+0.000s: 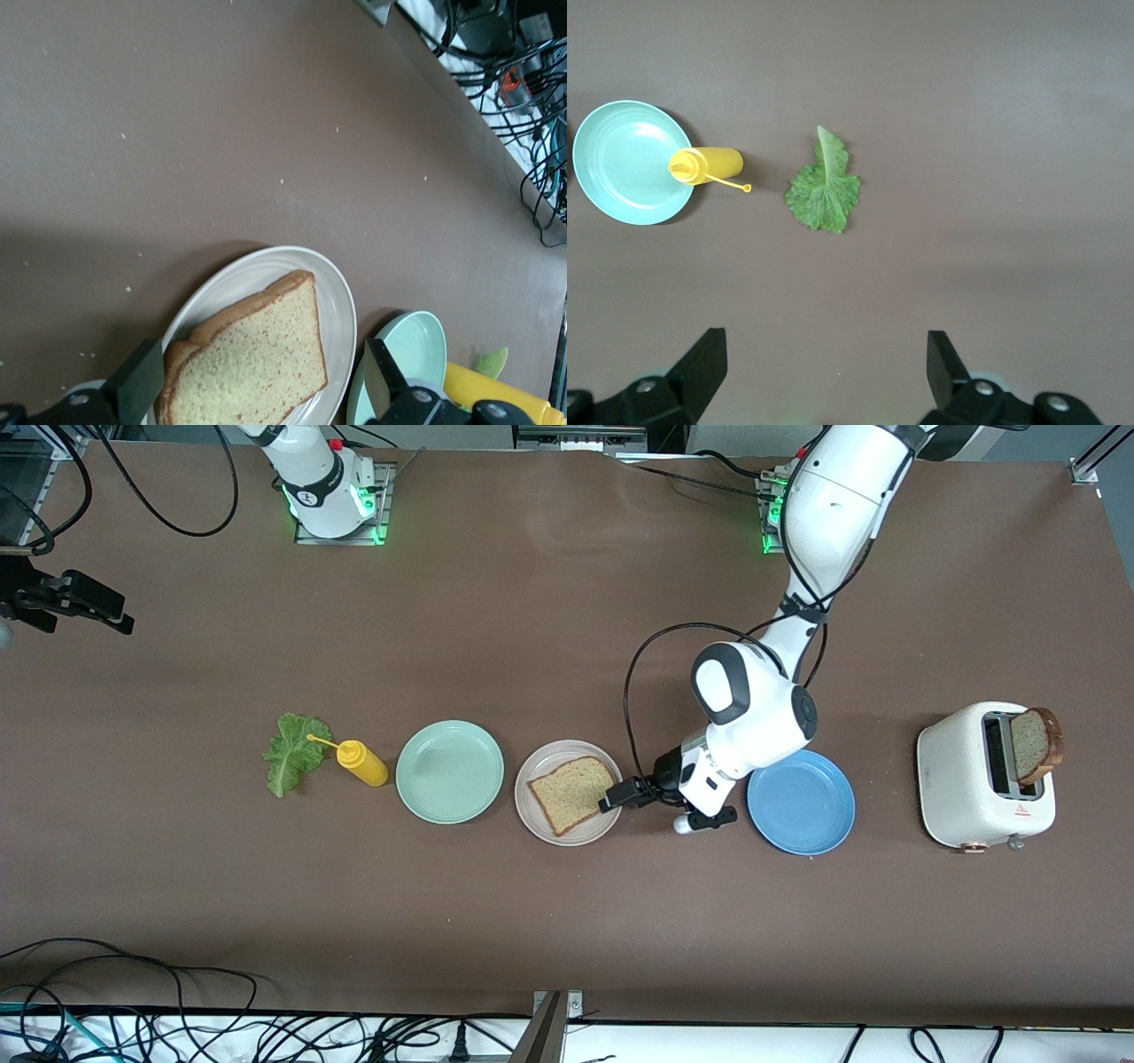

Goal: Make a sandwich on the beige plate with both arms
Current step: 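Withdraw the left gripper while the right gripper reaches toward the lettuce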

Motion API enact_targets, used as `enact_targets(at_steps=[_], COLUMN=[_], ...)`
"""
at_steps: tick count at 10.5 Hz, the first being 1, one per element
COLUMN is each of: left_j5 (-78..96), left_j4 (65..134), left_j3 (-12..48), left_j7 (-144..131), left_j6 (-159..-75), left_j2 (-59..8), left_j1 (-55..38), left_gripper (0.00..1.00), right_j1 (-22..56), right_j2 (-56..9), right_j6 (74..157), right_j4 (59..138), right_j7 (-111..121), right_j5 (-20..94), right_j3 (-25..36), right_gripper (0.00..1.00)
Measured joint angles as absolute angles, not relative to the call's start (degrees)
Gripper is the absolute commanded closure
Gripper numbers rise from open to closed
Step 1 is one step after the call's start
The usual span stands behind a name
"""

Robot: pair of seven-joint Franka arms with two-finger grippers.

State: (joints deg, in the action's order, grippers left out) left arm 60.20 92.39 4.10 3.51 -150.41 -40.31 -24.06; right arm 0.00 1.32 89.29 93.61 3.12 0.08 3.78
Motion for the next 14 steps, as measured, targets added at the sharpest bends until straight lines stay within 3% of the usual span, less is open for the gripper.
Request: enact_targets(at_steps=[5,9,14], left_j5=[46.86,28.78,4.51], left_j4=[98.71,102.61,106.93], left_j3=[3.28,-2.93,-8.25], left_j7=[3.54,3.64,3.75], left_j6=[-141.78,-129.80,-121.72], left_j2=[-32.63,-26.40,-17.52], left_j1=[-17.32,-12.44,-8.20], left_gripper=[0.00,0.00,0.00], right_j1=[-0.07,-0.09,-0.05], right_j2=[1.32,0.96,-0.52], right_j6=[87.17,82.77,86.24], right_j4=[93.61,93.67,93.69], right_j7=[3.12,3.12,3.12], right_j5=[0.10,0.09,0.09], right_j3=[3.94,4.00,4.01], right_gripper=[0.00,0.00,0.00])
